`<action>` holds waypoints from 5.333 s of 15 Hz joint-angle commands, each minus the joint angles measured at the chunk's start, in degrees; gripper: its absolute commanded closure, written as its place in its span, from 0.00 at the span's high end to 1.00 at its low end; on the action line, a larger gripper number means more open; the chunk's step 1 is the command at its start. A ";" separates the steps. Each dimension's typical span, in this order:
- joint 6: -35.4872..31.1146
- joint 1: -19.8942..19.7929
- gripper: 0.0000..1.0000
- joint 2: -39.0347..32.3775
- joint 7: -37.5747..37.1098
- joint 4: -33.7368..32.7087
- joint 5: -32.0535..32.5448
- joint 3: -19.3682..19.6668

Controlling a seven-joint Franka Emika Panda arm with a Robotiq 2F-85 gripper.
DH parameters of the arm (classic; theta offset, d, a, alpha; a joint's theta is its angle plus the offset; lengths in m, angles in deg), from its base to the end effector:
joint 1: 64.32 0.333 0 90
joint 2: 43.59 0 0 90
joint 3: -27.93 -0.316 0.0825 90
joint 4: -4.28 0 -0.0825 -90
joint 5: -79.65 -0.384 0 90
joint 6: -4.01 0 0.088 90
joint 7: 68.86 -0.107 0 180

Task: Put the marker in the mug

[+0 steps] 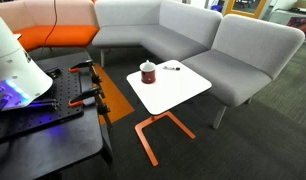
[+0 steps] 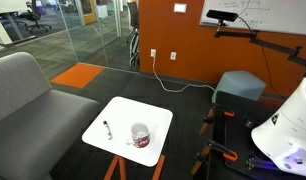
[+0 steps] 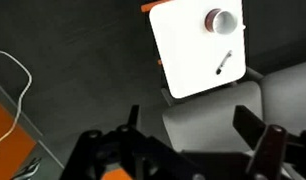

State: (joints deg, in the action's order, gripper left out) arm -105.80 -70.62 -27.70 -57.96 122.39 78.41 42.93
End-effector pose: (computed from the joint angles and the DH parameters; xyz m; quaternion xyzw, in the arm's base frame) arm 0.4521 -0.1869 0.5596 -0.9929 0.0908 -0.0717 0.0272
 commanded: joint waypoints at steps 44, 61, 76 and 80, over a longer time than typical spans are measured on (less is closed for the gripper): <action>-18.51 11.69 0.02 -91.71 -41.14 -56.33 -11.58 -15.42; -23.25 14.29 0.04 -77.56 -44.47 -42.49 -8.56 -9.30; -51.77 5.37 0.04 -44.06 -8.37 5.82 -6.65 -20.13; -51.84 -5.30 0.04 -37.84 9.89 13.47 -12.15 -30.90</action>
State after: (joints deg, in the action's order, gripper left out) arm -156.05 -68.80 -69.82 -60.09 130.69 70.54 19.01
